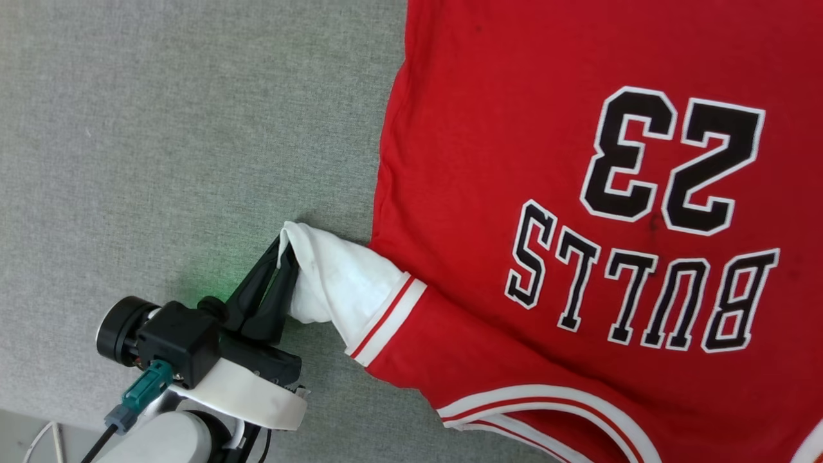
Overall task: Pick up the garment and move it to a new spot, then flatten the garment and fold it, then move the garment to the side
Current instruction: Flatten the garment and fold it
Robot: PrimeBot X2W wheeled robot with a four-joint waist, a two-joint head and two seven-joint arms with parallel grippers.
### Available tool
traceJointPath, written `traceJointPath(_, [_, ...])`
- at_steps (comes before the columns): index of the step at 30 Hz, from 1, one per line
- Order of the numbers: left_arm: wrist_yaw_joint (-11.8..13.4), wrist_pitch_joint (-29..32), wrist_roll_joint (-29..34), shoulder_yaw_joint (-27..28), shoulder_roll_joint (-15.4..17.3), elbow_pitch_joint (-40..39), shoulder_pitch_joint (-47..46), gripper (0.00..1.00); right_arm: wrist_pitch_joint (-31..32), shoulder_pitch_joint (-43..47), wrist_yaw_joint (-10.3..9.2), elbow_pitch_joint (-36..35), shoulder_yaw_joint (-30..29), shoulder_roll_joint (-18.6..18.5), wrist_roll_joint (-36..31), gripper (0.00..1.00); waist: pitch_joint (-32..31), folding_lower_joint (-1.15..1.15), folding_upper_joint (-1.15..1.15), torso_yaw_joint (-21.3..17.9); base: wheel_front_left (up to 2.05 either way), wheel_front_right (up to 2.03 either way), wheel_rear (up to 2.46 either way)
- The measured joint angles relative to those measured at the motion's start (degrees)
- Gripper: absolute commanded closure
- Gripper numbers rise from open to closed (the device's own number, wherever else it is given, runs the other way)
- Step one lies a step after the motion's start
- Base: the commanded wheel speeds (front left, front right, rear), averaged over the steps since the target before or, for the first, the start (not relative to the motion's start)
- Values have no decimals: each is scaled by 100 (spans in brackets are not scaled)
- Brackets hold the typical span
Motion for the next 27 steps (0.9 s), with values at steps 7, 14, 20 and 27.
traceJointPath(7, [32, 0, 132, 24, -113, -55, -8, 100, -30, 215, 0, -105, -12, -121, 41, 77, 147, -2, 0, 130, 0, 0, 0])
traceJointPath(14, [-35, 1, 154, 53, -222, 130, 21, 100, -495, 435, 0, -60, 36, -86, 54, 100, -151, -1, 0, 65, 0, 0, 0])
traceJointPath(20, [-35, 1, 66, 157, -255, 363, 339, 100, -978, 849, 1, -492, 603, -494, 401, 100, -719, -1, 0, -84, 0, 0, 0])
traceJointPath(27, [99, 1, -64, 333, -42, 392, 828, 100, -1419, 1909, 0, -1289, 1127, -1417, 1149, 100, -1440, -1, 0, -430, 0, 0, 0])
